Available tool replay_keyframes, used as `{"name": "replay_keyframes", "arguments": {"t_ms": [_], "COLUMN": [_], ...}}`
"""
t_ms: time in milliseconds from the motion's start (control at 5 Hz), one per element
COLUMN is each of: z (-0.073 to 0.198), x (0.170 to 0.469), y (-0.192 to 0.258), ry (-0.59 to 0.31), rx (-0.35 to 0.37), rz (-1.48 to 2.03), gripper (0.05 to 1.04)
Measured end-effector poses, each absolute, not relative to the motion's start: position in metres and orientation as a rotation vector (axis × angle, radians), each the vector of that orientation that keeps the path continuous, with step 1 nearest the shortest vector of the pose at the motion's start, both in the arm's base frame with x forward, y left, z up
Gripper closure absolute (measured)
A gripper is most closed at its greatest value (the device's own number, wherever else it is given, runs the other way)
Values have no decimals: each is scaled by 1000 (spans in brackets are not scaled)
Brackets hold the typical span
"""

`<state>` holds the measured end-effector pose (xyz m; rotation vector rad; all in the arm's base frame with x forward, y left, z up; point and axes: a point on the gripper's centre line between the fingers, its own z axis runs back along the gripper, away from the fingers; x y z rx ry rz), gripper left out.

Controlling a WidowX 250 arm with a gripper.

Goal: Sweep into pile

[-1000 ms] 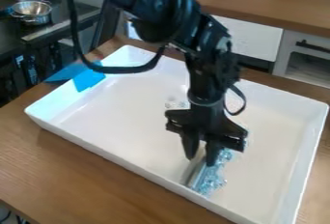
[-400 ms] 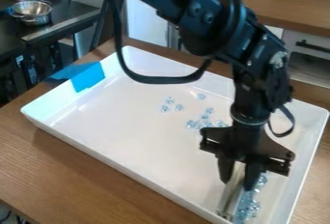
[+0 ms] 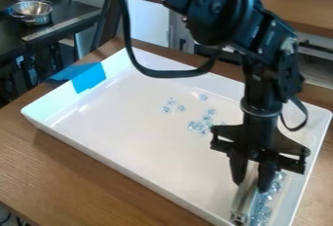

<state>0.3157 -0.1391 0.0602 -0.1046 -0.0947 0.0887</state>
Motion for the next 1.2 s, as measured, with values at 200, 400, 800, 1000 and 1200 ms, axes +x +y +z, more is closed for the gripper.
{"name": "replay_keyframes", "arguments": {"t_ms": [200, 400, 800, 1000, 1200], "z": [70, 102, 142, 126, 110], "x": [329, 348, 378, 399, 413], "y": [-99, -73, -9, 21, 39], "ry": [-86, -138, -241, -275, -294], "rx": [-135, -198, -234, -200, -152], "rz": [153, 157, 246, 290, 285], "gripper": [748, 748, 748, 748, 748]}}
